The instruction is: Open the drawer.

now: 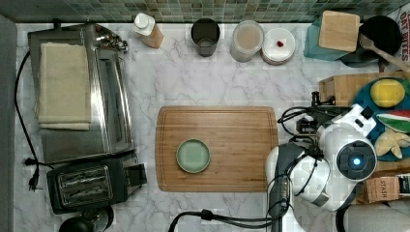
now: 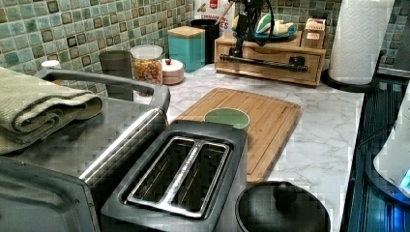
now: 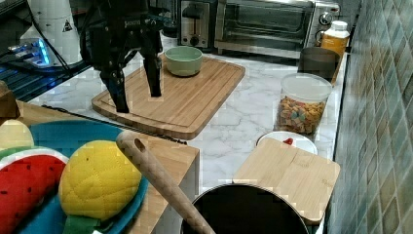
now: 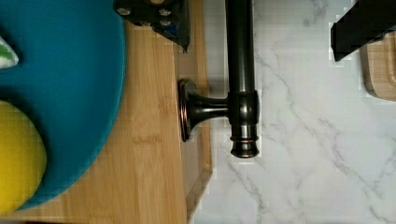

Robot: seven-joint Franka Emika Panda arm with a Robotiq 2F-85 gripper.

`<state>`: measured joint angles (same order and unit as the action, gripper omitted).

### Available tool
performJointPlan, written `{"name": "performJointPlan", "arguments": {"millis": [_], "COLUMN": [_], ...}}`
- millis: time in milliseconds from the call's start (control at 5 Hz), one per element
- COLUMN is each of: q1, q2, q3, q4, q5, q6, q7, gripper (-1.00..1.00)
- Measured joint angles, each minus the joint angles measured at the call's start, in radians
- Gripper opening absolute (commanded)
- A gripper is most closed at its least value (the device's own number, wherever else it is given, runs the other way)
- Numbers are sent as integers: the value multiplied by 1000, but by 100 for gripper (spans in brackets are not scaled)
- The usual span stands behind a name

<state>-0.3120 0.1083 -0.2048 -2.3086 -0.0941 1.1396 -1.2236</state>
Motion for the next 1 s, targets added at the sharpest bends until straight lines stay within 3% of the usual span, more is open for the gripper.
{"name": "performJointPlan", "arguments": {"millis": [400, 600, 1000], "q1": [-2, 1, -24], "q2": [11, 41, 152], "q3": [-2, -14, 0], "q4": [-102, -115, -96], "q5": [0, -116, -121], "q6": [26, 122, 206], "q7": [0, 90, 101], "gripper": [100, 100, 100]}}
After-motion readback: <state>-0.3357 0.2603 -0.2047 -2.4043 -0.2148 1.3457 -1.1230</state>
